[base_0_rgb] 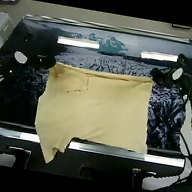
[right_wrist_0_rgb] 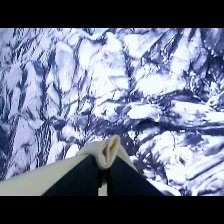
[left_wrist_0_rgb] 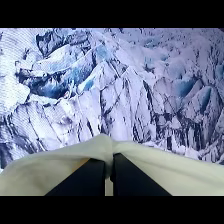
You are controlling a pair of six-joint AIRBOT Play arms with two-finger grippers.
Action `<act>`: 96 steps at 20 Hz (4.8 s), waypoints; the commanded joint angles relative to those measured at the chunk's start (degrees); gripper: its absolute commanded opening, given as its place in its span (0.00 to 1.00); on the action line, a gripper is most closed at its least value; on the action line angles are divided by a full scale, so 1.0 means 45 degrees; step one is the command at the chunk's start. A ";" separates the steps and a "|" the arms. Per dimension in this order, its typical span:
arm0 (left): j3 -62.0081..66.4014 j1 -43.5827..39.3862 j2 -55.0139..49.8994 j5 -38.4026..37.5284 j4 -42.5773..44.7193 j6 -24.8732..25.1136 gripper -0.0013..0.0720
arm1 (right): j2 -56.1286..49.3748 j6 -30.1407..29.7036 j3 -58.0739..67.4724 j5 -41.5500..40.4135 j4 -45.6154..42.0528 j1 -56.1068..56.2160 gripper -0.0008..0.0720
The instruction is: Fold the clothes and pants, and hang the long-sleeved shirts on hangers.
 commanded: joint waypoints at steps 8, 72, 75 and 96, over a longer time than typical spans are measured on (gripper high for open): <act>0.1355 0.0063 -0.1078 0.0646 -0.0015 -0.0389 0.05 | -0.1069 0.0330 0.1540 0.0204 0.0117 -0.0175 0.07; -1.1390 0.1496 0.5746 -0.8092 -0.0340 0.2443 0.05 | 0.3449 -0.3133 -0.7009 0.9719 -0.0588 -0.2579 0.80; -1.1385 0.1501 0.6071 -0.8189 -0.0330 0.2545 0.05 | 0.3721 -0.3517 -0.8442 0.9238 -0.0379 -0.2579 0.82; -0.7155 0.1608 0.6858 -0.9428 0.1341 0.2492 0.05 | 0.4401 -0.4017 -0.6722 0.8548 0.2268 -0.2356 0.07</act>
